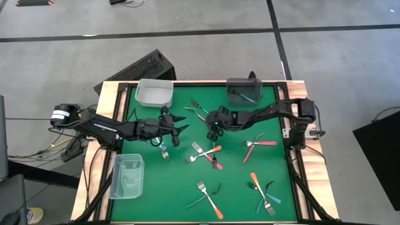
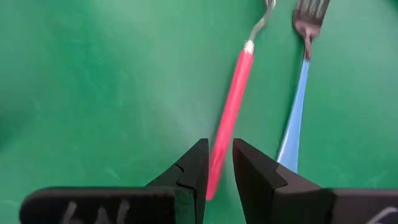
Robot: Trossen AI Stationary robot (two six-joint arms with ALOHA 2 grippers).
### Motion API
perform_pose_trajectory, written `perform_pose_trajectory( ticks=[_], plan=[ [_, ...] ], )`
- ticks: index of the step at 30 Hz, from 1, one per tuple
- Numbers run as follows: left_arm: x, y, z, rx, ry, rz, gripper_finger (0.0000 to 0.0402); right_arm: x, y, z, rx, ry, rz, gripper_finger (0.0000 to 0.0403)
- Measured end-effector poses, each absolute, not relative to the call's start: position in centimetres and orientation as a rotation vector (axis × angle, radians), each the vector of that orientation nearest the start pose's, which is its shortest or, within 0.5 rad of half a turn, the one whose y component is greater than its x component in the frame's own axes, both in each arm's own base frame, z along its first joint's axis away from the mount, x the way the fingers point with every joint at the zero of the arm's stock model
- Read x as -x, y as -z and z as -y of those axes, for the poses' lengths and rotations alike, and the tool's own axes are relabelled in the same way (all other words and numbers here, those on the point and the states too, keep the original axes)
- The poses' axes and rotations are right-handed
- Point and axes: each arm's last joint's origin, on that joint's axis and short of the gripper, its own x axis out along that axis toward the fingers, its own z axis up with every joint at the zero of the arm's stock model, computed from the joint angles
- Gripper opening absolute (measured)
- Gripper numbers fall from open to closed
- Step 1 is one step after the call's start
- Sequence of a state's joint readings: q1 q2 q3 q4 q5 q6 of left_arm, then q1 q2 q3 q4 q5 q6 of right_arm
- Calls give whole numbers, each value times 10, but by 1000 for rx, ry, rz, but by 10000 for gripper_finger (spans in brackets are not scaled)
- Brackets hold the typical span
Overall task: Sort silverware by color (type)
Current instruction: Put the pink fork into the white bin
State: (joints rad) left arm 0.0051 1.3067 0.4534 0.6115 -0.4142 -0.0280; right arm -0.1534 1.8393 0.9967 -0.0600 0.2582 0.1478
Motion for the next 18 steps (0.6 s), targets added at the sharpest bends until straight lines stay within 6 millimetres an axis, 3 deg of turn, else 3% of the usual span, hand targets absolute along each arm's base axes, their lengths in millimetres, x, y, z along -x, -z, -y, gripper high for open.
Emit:
perform_pose_trajectory(
  ticks=[12,16,18],
  plan=[
    [-247,-186,-14,2,-446,-276,168,-354,-111,79,-151,436,-1008,83],
    [-247,-185,-16,6,-451,-288,168,-353,-109,68,-145,435,-1049,41],
    [-247,-185,-17,9,-438,-289,168,-353,-113,58,-108,434,-1047,39]
  ],
)
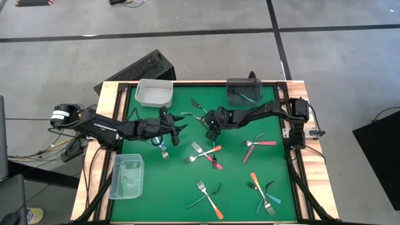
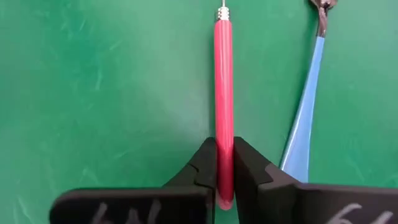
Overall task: Sort silverware by color (type)
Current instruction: Put the pink fork into the white bin
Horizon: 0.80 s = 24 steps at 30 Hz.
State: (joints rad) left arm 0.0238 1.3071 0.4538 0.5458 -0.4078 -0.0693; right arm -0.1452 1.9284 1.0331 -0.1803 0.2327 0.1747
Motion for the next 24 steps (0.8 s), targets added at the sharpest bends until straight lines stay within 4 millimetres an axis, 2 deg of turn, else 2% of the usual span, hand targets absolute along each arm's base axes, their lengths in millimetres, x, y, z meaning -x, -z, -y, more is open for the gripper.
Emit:
perform_pose_trajectory(
  ticks=[6,12,17,24],
  plan=[
    [-256,-181,-16,-66,-277,-338,168,-354,-128,27,-30,381,-1006,39],
    [-288,-176,-10,-202,-194,-492,168,-352,-153,7,-10,317,-930,39],
    [-319,-180,-9,-294,-167,-669,168,-350,-160,3,13,307,-924,39],
    [-344,-186,-10,-343,-184,-903,168,-350,-163,3,41,307,-915,39]
  ],
)
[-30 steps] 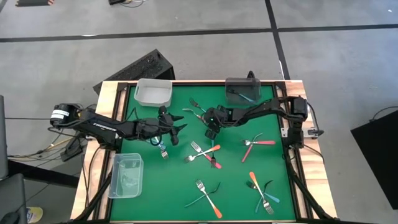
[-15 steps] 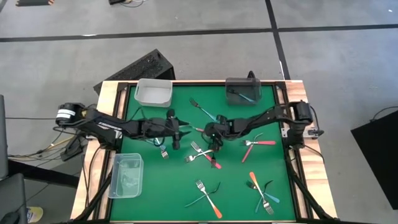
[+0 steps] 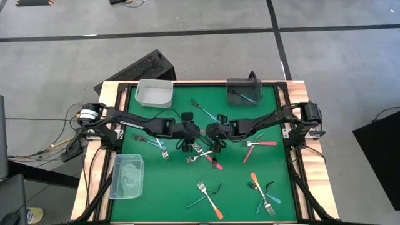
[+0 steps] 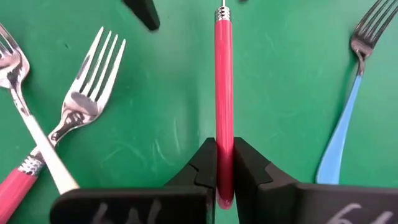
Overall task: Sort silverware by color (type)
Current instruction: Put the pink fork into the white bin
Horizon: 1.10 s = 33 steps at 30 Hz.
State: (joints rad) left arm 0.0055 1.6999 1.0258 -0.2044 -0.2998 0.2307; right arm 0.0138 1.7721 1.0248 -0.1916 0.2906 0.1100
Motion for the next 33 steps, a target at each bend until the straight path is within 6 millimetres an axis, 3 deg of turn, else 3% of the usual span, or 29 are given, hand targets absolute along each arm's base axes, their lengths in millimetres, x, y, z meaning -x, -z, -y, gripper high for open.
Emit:
perform_pose_trajectory(
  ticks=[8,13,24,30,33],
  plan=[
    [-347,-179,-12,-349,-181,-985,166,-350,-163,-9,79,295,-908,39],
    [-346,-179,-16,-344,-224,-993,141,-350,-164,-20,102,272,-898,40],
    [-346,-179,-12,-308,-208,-984,78,-333,-203,-45,192,284,-801,41],
    [-339,-194,-5,-319,-181,-969,16,-333,-205,-44,181,289,-793,45],
    [-331,-204,-3,-319,-164,-972,7,-335,-208,-45,173,291,-766,64]
  ],
)
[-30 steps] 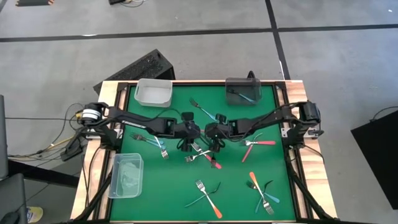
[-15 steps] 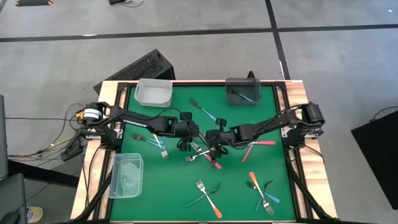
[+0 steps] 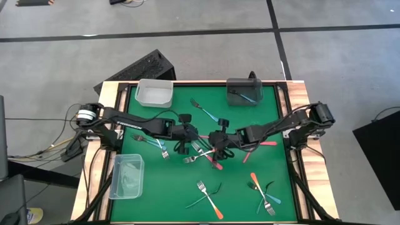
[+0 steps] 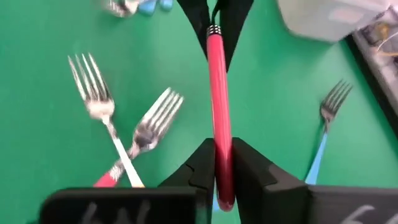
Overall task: Sort silverware by color (type)
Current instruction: Put the pink fork into the white bin
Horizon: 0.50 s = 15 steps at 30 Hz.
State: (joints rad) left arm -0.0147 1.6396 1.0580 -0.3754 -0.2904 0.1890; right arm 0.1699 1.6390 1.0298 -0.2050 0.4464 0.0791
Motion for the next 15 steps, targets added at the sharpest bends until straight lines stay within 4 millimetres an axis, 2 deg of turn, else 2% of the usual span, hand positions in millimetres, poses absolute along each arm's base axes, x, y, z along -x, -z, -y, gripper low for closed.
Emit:
perform_pose_trajectory(
  ticks=[5,10,12,15],
  plan=[
    [-312,-226,-16,-343,-324,-991,3,-327,-230,-41,154,370,-678,129],
    [-282,-242,-48,-257,-660,-1062,1,-308,-265,-37,110,471,-558,181],
    [-265,-248,-60,-232,-771,-1118,1,-302,-269,-36,109,481,-544,189],
    [-240,-249,-81,-168,-851,-1242,1,-297,-264,-34,118,485,-553,191]
  ],
)
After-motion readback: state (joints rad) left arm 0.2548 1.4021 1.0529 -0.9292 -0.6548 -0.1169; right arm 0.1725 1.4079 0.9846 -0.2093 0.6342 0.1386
